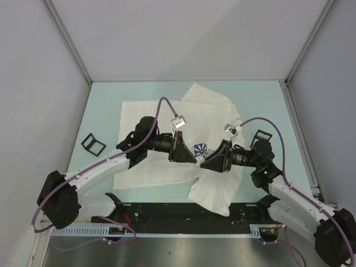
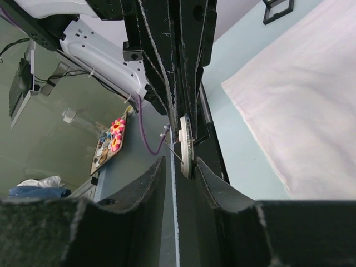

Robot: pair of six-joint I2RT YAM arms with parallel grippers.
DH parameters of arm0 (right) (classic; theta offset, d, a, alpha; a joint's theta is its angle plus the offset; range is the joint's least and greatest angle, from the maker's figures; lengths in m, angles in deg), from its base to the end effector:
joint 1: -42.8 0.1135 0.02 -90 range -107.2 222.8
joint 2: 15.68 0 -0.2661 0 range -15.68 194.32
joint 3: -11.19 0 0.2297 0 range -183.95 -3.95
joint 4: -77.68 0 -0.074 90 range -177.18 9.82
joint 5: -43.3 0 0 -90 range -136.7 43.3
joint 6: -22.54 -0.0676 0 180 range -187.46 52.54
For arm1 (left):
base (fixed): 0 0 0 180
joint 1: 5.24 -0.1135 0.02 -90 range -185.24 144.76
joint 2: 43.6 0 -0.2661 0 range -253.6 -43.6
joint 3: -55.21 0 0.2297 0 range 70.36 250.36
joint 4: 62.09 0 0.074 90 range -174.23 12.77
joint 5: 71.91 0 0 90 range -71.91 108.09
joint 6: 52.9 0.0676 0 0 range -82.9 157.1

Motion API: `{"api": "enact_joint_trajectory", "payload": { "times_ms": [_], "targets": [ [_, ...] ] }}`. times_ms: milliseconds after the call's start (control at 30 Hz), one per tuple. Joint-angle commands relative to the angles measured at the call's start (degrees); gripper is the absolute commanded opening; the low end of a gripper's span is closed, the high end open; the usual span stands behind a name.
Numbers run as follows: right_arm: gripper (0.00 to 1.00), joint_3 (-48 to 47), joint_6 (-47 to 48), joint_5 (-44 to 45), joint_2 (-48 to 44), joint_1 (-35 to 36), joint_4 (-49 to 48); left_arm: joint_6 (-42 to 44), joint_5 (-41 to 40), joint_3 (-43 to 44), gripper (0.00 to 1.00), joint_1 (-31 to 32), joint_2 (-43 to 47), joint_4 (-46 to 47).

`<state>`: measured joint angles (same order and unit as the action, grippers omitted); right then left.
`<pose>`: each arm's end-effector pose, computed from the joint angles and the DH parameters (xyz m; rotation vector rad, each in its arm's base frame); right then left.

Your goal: Remove the brooch from the garment

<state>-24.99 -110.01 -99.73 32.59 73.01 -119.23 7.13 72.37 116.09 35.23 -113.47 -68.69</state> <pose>0.1299 0.1381 0.2736 -0.6774 1.6501 1.6413 0.1657 -0.2135 0.2970 0.9341 1.8723 -1.6703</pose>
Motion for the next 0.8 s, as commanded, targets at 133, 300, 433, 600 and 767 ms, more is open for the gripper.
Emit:
{"api": "enact_joint_trajectory", "payload": {
  "times_ms": [133, 300, 433, 600, 767],
  "targets": [
    [0.24, -2.1, -0.2, 0.0, 0.8, 0.3, -3.9, 0.7, 1.5, 0.2, 0.0, -0.3, 0.5, 2.1],
    [0.19, -2.4, -0.7, -1.4, 2.3, 0.3, -5.1, 1.4, 1.4, 0.5, 0.0, -0.3, 0.4, 1.2],
    [0.15, -3.1, -0.5, -2.1, 3.3, 0.4, -5.1, 1.8, 1.4, 0.6, 0.0, -0.3, 0.6, 0.8],
    [0.12, -4.0, -0.4, -1.1, 4.3, 0.2, -3.3, 2.4, 1.4, 0.8, 0.0, -0.3, 0.7, -0.1],
    [0.07, -4.5, -1.8, -0.7, 7.1, 0.2, -3.2, 3.8, 0.1, 1.3, 0.0, -0.2, 1.0, -2.0]
  ]
}}
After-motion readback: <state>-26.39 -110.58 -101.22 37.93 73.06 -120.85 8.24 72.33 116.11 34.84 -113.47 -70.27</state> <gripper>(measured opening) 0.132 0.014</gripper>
